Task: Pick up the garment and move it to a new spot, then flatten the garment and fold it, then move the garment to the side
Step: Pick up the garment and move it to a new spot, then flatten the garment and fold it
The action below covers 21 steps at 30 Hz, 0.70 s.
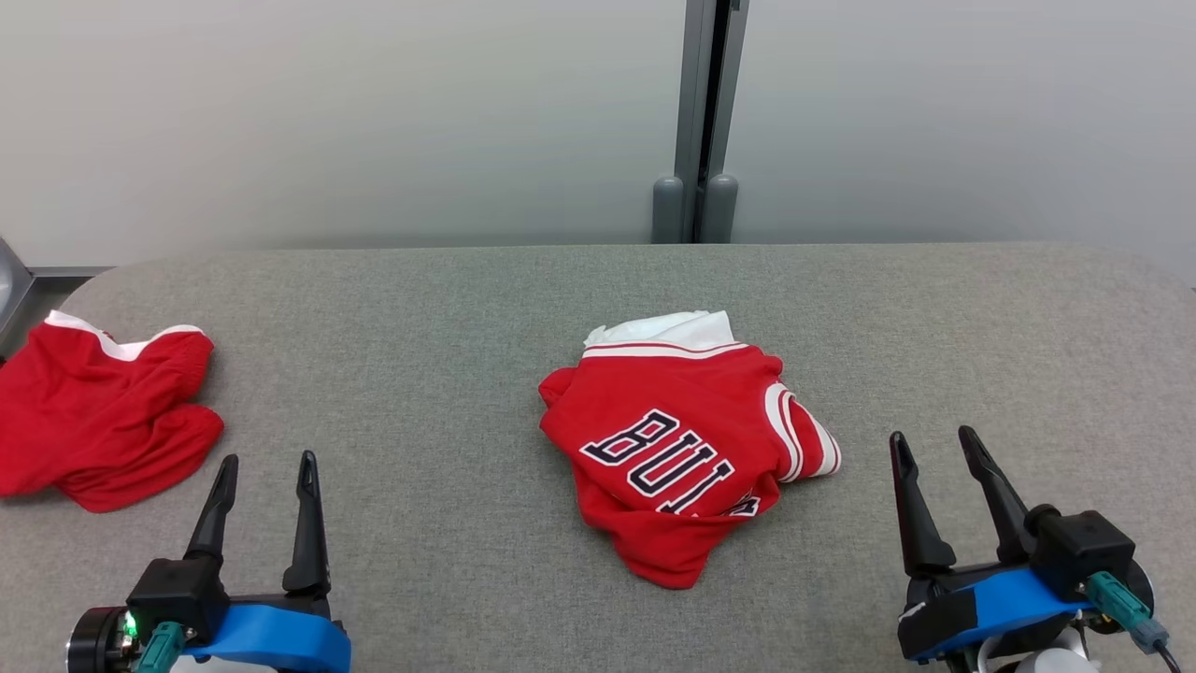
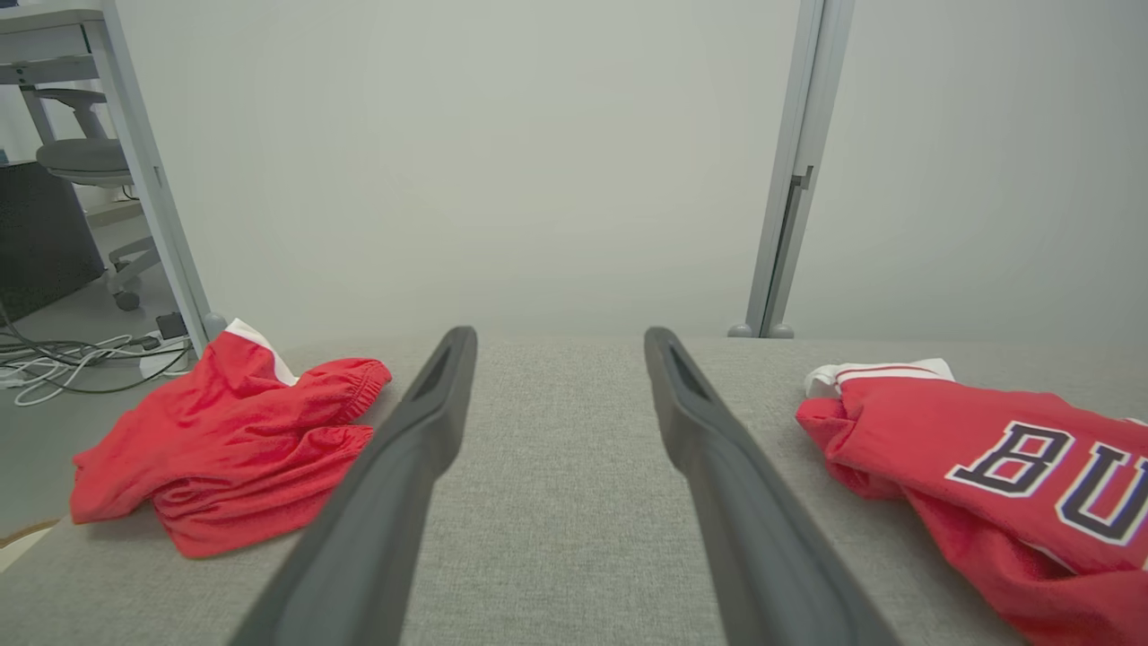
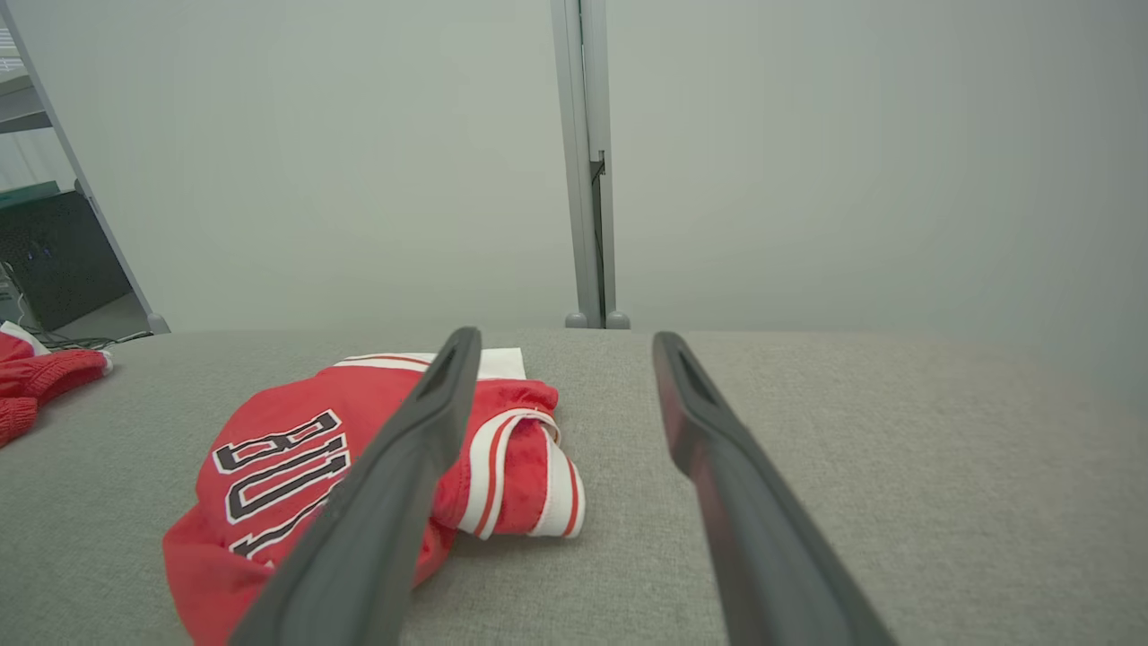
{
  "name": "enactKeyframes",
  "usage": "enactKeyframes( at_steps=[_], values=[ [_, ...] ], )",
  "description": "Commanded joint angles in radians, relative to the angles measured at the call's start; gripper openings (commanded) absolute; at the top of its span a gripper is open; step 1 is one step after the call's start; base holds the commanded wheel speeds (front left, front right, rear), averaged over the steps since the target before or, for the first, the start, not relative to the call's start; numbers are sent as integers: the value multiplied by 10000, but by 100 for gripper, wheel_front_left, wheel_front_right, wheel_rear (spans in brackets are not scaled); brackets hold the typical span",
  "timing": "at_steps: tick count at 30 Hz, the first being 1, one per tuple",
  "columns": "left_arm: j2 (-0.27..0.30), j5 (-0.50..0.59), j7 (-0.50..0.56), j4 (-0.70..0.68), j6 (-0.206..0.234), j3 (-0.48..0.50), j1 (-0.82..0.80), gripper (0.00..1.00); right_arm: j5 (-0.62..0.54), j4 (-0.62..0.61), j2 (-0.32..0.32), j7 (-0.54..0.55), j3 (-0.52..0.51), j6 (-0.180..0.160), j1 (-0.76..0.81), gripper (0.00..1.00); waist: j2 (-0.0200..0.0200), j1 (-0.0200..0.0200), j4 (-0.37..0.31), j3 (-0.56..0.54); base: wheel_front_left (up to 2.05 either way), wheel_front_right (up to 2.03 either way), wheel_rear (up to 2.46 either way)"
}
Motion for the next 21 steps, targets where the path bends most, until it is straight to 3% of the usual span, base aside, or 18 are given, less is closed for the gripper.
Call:
enactKeyframes(
  at_steps=[1,21],
  values=[
    [-22,74,-30,25,-34,41,50,100,-73,39,-19,-38,11,1,100,100,0,0,3,-1,0,0,0],
    [-153,555,-30,-35,-200,450,-67,100,-39,332,-21,-38,56,1,-40,100,0,0,10,60,0,0,0]
  ],
)
